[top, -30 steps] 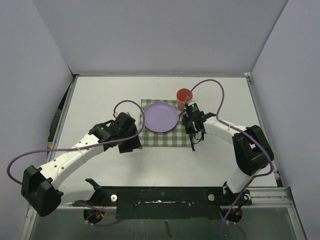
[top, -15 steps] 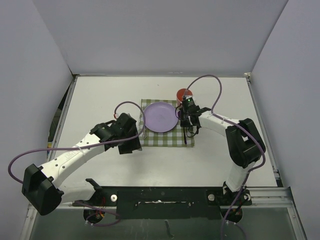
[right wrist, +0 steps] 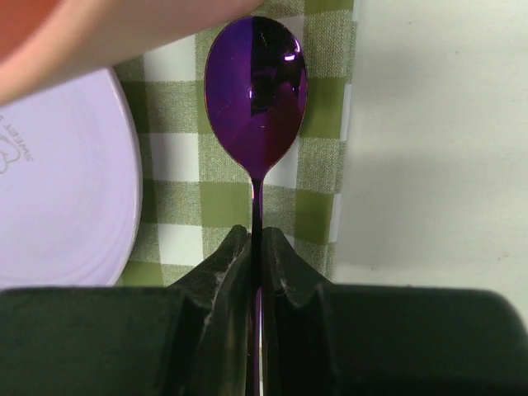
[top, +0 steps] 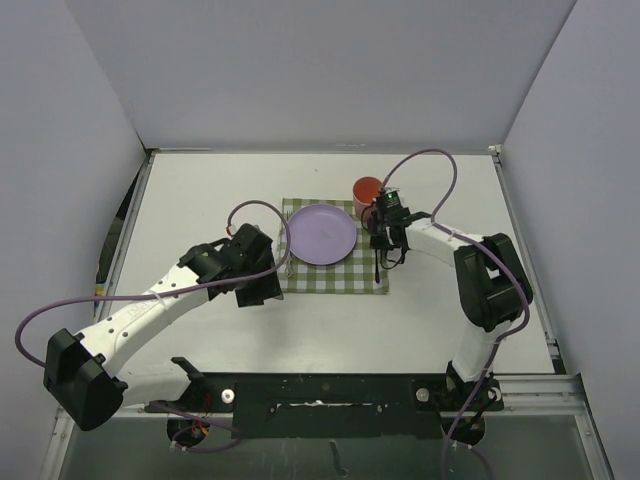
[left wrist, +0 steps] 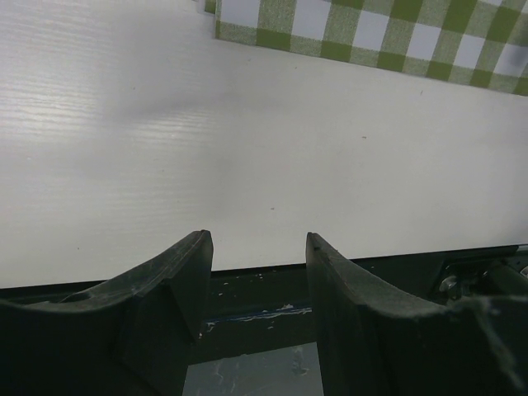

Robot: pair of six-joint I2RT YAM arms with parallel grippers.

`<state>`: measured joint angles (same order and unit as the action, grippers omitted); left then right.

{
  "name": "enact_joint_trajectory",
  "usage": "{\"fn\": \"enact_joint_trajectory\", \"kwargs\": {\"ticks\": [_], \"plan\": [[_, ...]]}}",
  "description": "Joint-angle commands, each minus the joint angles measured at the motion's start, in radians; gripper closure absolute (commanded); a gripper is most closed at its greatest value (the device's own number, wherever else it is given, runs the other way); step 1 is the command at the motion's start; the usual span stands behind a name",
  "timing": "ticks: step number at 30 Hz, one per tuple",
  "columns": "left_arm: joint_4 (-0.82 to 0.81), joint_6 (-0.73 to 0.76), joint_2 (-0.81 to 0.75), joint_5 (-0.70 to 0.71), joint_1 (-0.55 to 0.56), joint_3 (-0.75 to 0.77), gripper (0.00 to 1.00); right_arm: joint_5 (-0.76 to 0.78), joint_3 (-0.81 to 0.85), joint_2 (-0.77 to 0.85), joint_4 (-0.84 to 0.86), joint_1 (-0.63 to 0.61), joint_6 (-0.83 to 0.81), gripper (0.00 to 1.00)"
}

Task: Set the dinner table for one person
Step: Adjust the spoon with the napkin.

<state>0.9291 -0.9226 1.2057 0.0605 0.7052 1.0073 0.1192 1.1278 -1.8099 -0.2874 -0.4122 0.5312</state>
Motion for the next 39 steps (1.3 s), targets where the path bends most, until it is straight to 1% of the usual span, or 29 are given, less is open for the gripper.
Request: {"fn": "enact_joint_trajectory", "kwargs": {"ticks": [1, 7, 21, 22, 24, 29, 31, 39], "plan": [[-0.025, 0.008, -0.002, 0.004, 0.004, 0.048, 0.52, -0.007, 0.012, 0.002, 0.051, 0.003, 0.012, 1.00], [-0.030, 0.007, 0.003, 0.004, 0.005, 0.048, 0.52, -0.032, 0.027, -0.018, 0.047, 0.002, 0.013, 1.00], [-0.038, -0.004, -0.003, 0.002, 0.010, 0.034, 0.52, -0.021, 0.059, -0.053, 0.028, -0.022, 0.006, 1.00], [-0.039, -0.004, -0.004, 0.001, 0.010, 0.032, 0.52, -0.020, 0.066, -0.053, 0.022, -0.024, -0.005, 0.97], [-0.043, -0.004, -0.007, -0.001, 0.011, 0.027, 0.52, -0.024, 0.070, -0.048, 0.020, -0.026, -0.020, 0.82], [-0.052, -0.004, -0.012, -0.006, 0.011, 0.017, 0.52, -0.021, 0.054, 0.000, 0.036, -0.027, -0.033, 0.65], [-0.057, -0.004, -0.013, -0.009, 0.012, 0.016, 0.52, -0.022, 0.049, 0.012, 0.036, -0.027, -0.038, 0.63], [-0.059, -0.008, -0.025, -0.008, 0.016, 0.020, 0.52, -0.031, 0.039, 0.063, 0.020, -0.023, -0.051, 0.63]]}}
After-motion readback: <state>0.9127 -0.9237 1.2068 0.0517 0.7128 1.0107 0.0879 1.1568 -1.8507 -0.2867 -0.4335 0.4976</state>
